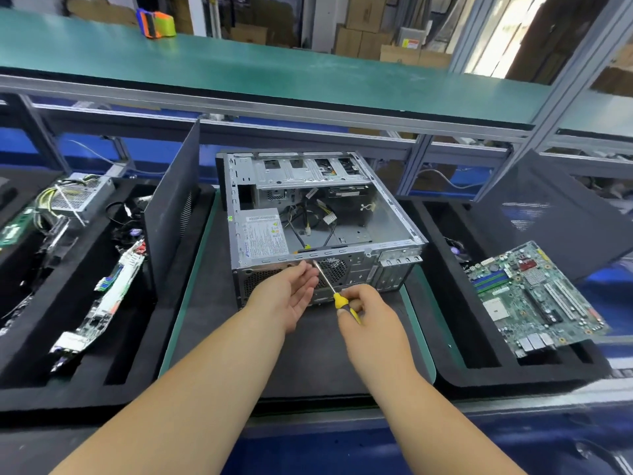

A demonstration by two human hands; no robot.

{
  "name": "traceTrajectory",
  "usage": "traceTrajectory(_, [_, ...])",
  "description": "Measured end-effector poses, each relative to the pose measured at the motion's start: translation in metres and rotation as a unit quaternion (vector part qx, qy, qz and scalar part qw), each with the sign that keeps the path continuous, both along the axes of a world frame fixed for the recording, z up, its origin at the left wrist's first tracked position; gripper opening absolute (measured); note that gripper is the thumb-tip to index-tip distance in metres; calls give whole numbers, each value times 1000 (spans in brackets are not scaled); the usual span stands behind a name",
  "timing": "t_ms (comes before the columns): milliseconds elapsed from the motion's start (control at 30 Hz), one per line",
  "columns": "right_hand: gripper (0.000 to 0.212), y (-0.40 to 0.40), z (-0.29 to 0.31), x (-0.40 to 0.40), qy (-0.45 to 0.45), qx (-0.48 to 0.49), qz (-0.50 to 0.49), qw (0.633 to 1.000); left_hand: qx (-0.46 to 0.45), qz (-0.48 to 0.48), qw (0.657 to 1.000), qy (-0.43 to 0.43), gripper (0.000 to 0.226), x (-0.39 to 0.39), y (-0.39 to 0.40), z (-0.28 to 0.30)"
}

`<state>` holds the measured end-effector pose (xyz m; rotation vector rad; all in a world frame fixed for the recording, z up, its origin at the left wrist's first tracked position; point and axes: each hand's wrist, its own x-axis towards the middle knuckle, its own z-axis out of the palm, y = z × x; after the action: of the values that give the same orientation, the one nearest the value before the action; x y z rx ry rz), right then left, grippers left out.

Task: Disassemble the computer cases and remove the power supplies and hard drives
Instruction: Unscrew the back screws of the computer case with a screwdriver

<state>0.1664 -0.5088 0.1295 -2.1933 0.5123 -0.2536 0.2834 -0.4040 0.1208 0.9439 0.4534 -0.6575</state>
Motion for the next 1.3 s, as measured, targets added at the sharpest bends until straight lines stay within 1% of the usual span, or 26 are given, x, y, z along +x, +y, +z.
traceTrajectory(67, [24, -6, 1, 5, -7, 94, -2, 996, -1, 5, 1000, -5, 10, -1, 0, 0])
traceTrajectory(167, [30, -20, 3, 18, 5, 218, 10, 976, 6, 21, 1000, -13, 11, -4, -5, -2])
traceTrajectory(233, [29, -29, 5, 26, 8, 257, 11, 966, 13, 25, 999, -16, 12, -9, -9, -3])
traceTrajectory(333, [19, -42, 5, 34, 4, 280, 25, 960, 14, 27, 999, -26, 10, -17, -17, -4])
traceTrajectory(433, [13, -55, 5, 41, -6, 280, 47, 959, 26, 20, 998, -60, 11, -24, -27, -2])
traceTrajectory(533, [13, -71, 7, 47, -21, 285, 72, 956, 55, -22, 991, -116, 14, -31, -41, 5])
traceTrajectory(633, [14, -92, 5, 47, -23, 307, 86, 947, 117, -86, 972, -187, 14, -38, -60, 12])
traceTrajectory(733, [11, -121, 1, 42, -19, 300, 98, 949, 162, -135, 950, -230, 18, -41, -83, 18])
traceTrajectory(800, [8, -144, 0, 36, -30, 306, 95, 947, 167, -158, 944, -239, 20, -42, -104, 19])
traceTrajectory(900, [4, -180, 0, 24, -60, 330, 94, 937, 138, -169, 952, -214, 20, -47, -142, 17])
traceTrajectory(967, [4, -205, -3, 17, -67, 312, 85, 944, 122, -178, 957, -196, 21, -52, -168, 13])
traceTrajectory(1033, [6, -229, -11, 12, -55, 275, 52, 958, 131, -192, 954, -188, 20, -56, -191, 9])
traceTrajectory(1133, [12, -266, -31, 6, 3, 182, -27, 983, 205, -215, 932, -206, 22, -57, -215, 2])
traceTrajectory(1200, [14, -284, -43, 2, 37, 166, -58, 984, 244, -225, 917, -222, 22, -57, -224, -1])
traceTrajectory(1300, [11, -301, -55, -3, 79, 170, -67, 980, 276, -235, 897, -253, 23, -56, -232, -4])
